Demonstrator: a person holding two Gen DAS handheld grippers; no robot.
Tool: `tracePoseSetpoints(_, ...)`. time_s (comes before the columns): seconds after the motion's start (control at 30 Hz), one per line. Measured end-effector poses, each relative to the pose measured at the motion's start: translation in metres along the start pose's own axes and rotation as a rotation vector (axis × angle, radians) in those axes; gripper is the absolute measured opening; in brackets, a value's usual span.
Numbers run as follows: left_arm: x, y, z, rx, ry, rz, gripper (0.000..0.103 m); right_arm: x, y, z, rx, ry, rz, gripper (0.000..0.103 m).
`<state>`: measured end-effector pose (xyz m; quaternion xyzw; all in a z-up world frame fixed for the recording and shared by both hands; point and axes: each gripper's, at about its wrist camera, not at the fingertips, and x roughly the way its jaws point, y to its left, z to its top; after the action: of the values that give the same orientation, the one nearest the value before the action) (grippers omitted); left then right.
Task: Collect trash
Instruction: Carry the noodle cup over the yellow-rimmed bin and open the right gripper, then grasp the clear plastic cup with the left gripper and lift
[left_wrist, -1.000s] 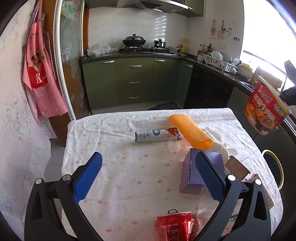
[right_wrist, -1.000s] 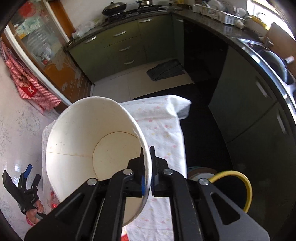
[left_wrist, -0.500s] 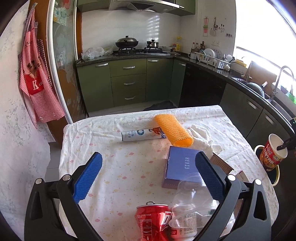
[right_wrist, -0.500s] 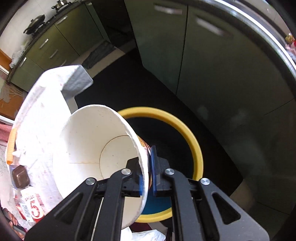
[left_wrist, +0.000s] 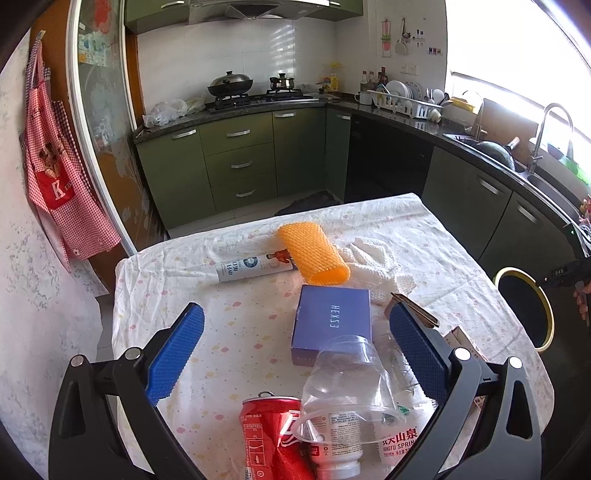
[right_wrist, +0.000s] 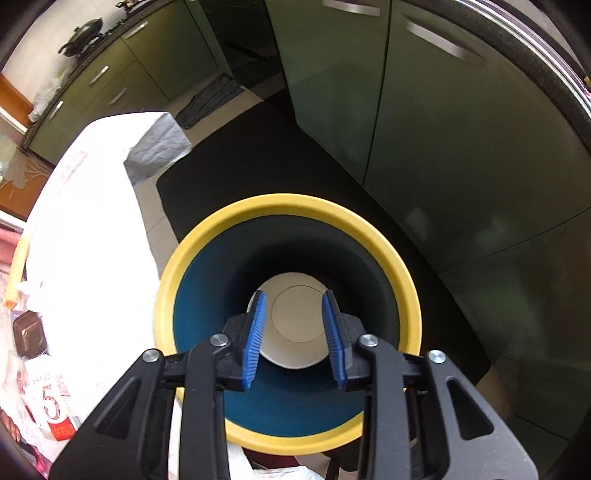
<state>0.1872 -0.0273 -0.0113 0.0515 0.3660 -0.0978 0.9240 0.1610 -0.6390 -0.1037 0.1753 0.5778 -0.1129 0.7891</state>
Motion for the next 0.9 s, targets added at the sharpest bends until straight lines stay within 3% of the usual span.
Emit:
tracePoseSetpoints(0.27,0.006,-0.025,-0.005,0.117,0.128,-0.061,0.099,-0.026,0.026,-0.026,-0.069,-0.034,0.061,0.033)
tracePoseSetpoints(0.63,-0.033,-0.013,-0.047,0.276,0.038,-0.052,0.095,-0.039,0.054,-0.052,-0.133,-0.052,0.103,0.034)
tracePoseSetpoints(0.73,-0.023,-0.010,-0.051,0.310,0.055,-0.020,0.085,-0.043,0.058,-0.058,-0.137,-0.055,0.112,0.034)
tracePoseSetpoints(0.9,0.007,-0.008,-0.054,0.316,0.126,-0.015,0.055,-0.040,0.063,-0.057,-0.154,-0.049,0.122,0.034)
